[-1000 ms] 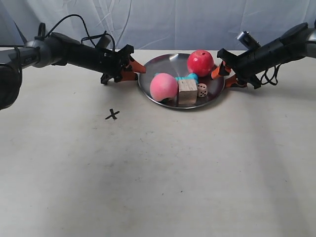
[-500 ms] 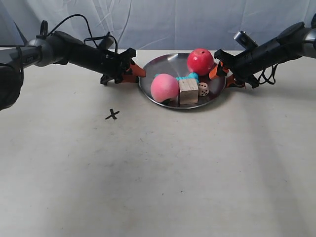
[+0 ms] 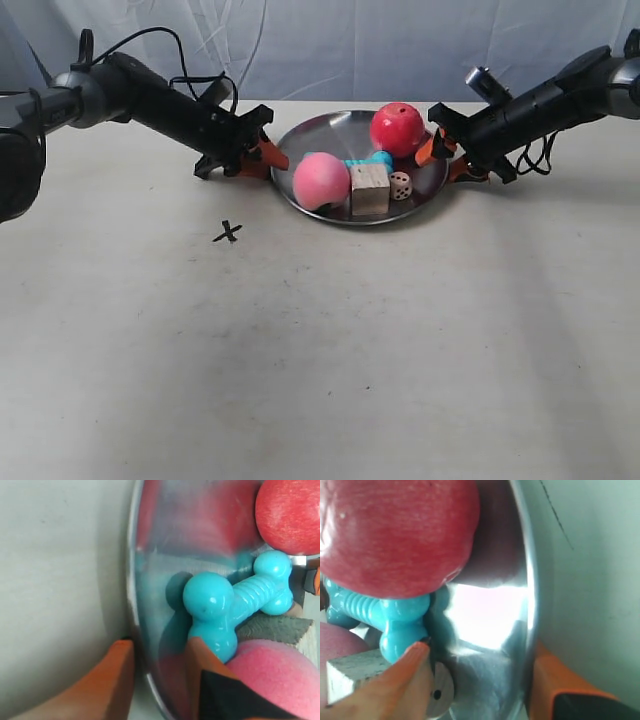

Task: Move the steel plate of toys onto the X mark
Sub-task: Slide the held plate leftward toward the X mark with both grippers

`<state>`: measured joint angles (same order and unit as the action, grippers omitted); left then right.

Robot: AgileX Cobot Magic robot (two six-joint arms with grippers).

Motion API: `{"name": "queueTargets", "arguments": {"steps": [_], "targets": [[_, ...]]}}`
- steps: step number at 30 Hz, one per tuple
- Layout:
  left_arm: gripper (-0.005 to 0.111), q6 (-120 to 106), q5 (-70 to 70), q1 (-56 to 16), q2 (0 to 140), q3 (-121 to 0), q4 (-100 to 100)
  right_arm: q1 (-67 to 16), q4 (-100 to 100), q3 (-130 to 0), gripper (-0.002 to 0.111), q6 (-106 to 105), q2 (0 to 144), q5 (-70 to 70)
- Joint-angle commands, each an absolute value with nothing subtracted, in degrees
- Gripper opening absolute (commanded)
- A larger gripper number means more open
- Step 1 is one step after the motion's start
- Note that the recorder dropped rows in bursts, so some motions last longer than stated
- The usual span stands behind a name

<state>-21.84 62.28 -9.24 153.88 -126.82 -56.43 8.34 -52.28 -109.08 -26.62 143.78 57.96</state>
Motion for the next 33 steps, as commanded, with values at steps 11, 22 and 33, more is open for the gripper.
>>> {"name": "queueTargets", "arguments": {"steps": [11, 22, 33], "targets": [[0.000, -28.1, 55.8, -13.0, 154.7, -126.8, -58.7, 7.9, -51.9, -108.9, 0.026, -27.1, 144.6, 62.9], [0.000, -28.5, 61.9, -13.0, 154.6, -126.8, -61.2, 7.9, -49.4, -108.9, 0.000, -22.8, 144.6, 62.7], [0.000, -27.4, 64.9, -13.0, 151.0, -127.7, -61.2, 7.9, -42.7, -108.9, 0.000, -15.8, 144.6, 62.9]]}}
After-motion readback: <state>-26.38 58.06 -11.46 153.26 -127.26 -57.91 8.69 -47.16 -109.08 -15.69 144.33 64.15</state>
